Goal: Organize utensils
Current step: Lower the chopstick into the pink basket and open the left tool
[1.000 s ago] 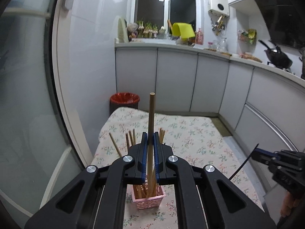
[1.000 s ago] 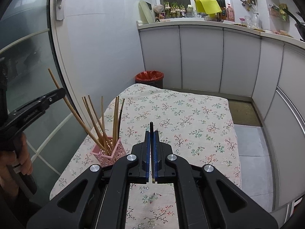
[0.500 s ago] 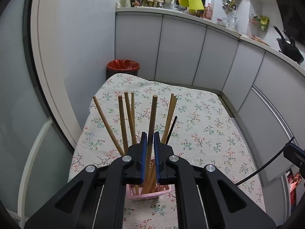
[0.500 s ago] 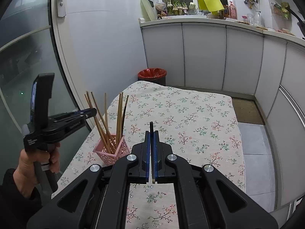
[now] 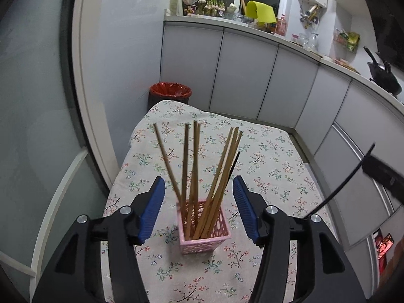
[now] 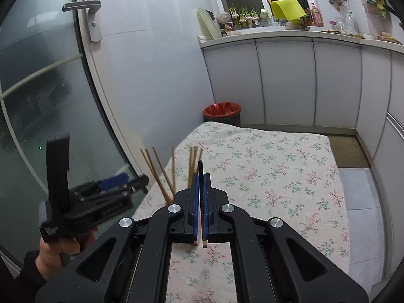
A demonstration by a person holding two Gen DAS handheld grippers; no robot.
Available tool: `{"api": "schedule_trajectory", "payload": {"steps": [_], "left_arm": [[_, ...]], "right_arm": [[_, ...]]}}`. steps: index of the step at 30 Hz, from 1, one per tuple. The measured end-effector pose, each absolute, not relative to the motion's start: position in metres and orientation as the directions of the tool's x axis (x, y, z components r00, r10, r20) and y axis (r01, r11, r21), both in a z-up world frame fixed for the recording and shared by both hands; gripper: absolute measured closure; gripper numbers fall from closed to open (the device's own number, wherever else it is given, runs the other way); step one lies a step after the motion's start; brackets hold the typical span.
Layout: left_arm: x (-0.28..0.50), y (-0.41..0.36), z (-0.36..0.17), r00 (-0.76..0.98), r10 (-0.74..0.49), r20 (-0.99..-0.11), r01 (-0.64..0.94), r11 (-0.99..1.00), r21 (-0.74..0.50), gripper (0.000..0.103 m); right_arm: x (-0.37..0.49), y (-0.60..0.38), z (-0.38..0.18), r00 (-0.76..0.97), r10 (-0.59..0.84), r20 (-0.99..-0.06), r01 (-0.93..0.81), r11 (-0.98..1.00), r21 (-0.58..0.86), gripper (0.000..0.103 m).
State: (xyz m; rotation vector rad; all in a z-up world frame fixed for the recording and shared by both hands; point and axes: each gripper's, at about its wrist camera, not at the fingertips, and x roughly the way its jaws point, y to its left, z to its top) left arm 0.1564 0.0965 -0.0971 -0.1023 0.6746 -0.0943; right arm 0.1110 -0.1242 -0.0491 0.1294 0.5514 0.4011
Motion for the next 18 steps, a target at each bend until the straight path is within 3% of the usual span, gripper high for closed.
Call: {"api": "schedule_trajectory", "payload": {"steps": [10,18], "left_arm": [[0.154,0.125,-0.118,0.744,-0.068,-0.665,0.024,0.997,-0.075,0.039],[0.158,0.139,-0.127,0.720,-0.061,-0.692,0.011,0.997,-0.076,0.038]], "right_arm": [[0.135,-0.094,-0.043,0.768,0.487,-0.416,-0.382,0.869,0.314,0.101],[0.173,-0.060,-0.082,0.701,0.505,-0.504,-0.362,0.860,0.359,0.101]]}}
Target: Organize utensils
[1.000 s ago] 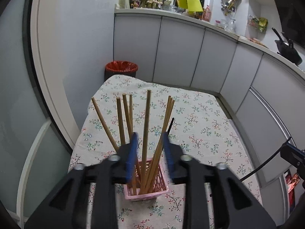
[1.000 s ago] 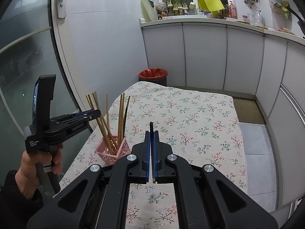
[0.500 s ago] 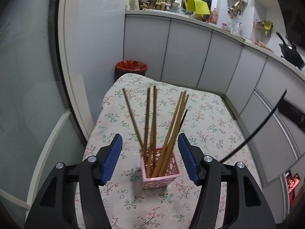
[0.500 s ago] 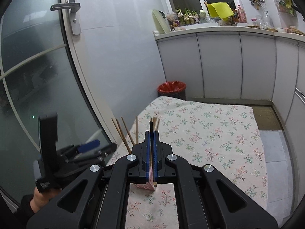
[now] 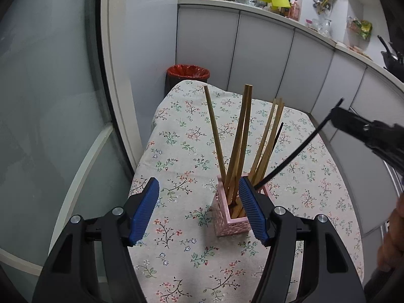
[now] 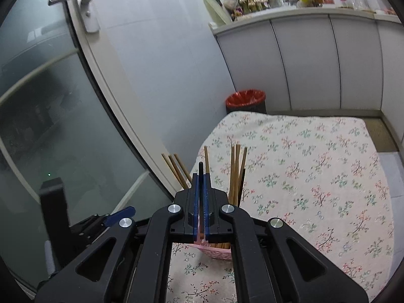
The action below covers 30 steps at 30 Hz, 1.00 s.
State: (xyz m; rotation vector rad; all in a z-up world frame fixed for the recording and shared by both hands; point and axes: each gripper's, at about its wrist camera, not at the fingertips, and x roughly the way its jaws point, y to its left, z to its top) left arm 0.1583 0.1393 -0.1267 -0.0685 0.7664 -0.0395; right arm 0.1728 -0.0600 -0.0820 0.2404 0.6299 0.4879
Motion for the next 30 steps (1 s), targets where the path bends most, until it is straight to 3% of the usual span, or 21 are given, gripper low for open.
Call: {"api": "schedule_trajectory", "payload": {"steps": [7,9,11,21,26,30], "left_arm": [[0.157,0.136,-0.131,0.710,-0.062,-0.701,0.024,0.998,-0.064,0.037],[0.157,0.134,-0.131,0.709,-0.063,-0.703,0.028,0.998,-0.061,0.037],[0.157,0.131,-0.130,0.708,-0.066,-0.703,0.032,0.998,-0.061,0.031],[0.143,0.111,-0.117,0.726,-0.047,-0.687,0.025,0.999,-0.042,0.012],[0.123,0.093,-0.099,0.750,-0.021,-0.662,-0.001,0.999,-0.033,0.007],[0.102,0.070,-0.084,0.778,0.000,-0.629,0.012,1.000,0.014,0.007]], "right_arm": [[0.193,-0.050,-0.110,0.663,0.482,-0.574,-0.329,0.875,0.355,0.100],[0.196,-0.050,-0.117,0.652,0.480,-0.587,-0.317,0.876,0.364,0.092],[0.194,-0.056,-0.117,0.655,0.475,-0.588,-0.305,0.878,0.370,0.070],[0.157,-0.099,-0.092,0.725,0.374,-0.579,-0.264,0.927,0.268,0.037],[0.129,-0.128,-0.077,0.769,0.300,-0.564,-0.220,0.953,0.208,0.006],[0.106,-0.148,-0.064,0.798,0.251,-0.549,-0.189,0.967,0.169,0.007]]}}
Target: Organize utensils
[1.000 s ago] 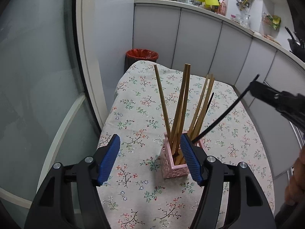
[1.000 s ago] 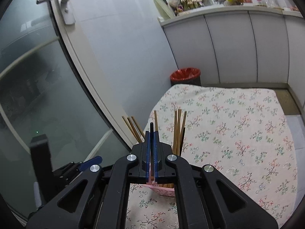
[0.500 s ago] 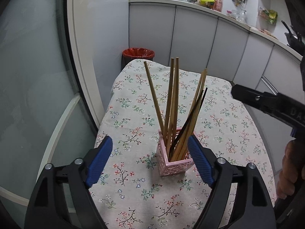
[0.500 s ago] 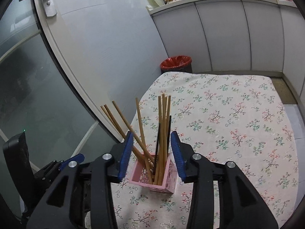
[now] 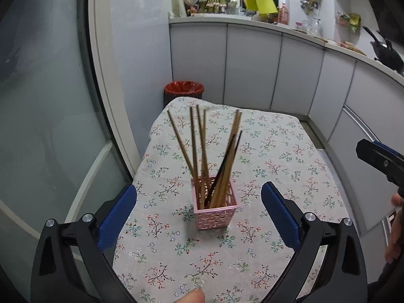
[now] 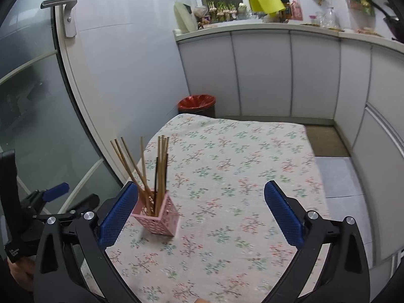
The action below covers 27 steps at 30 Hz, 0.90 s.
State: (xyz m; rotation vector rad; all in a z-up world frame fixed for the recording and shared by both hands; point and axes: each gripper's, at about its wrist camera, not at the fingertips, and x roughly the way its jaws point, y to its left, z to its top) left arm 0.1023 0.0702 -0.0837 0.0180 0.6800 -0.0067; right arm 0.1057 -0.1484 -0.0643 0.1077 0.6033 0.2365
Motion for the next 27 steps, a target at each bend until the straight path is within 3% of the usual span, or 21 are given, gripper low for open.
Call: {"api": "schedule_trajectory", "payload": {"steps": [9,17,27], "left_arm": [[0.058,0.037,-0.055,0.821,-0.020,-0.571,0.042,0.999,0.027,0.007],[0.036,0.025,-0.031,0.863,-0.026,-0.505,0.029,1.000,-0.003,0.007],[0.029,0.026,-0.025,0.882,0.015,-0.471,-0.017,1.000,-0.001,0.007]], "right_arm": [[0.058,-0.176,-0.045,0.839,0.121,-0.531,-0.098,0.993,0.071,0.007],[0.024,-0.175,-0.026,0.899,-0.013,-0.438,-0.004,0.999,-0.037,0.007],[0.021,-0.180,-0.028,0.890,-0.037,-0.455,0.021,0.999,-0.039,0.007]]}}
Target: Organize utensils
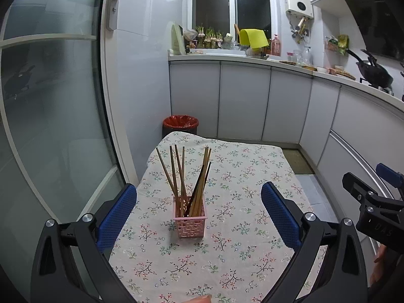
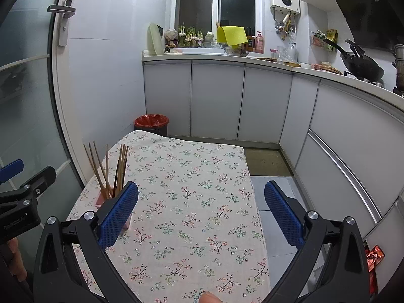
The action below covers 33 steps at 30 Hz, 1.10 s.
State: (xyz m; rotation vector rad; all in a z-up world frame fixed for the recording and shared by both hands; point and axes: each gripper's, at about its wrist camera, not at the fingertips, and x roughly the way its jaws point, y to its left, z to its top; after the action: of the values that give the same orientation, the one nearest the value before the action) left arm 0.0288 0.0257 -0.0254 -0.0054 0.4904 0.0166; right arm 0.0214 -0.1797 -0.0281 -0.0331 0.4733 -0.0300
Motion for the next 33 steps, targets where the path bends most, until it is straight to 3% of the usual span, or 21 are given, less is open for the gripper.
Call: {"api": "schedule_trajectory", "payload": {"steps": [33], "left_arm": [[0.0263,0.0233,-0.0253,0.886,0.024,-0.463,-0.024,1.000,0.006,0.007]], "right_arm": [[0.0194,-0.1779,-0.0250,0.891,-0.037,-0.452,0.026,0.999,-0.030,0.007]]}}
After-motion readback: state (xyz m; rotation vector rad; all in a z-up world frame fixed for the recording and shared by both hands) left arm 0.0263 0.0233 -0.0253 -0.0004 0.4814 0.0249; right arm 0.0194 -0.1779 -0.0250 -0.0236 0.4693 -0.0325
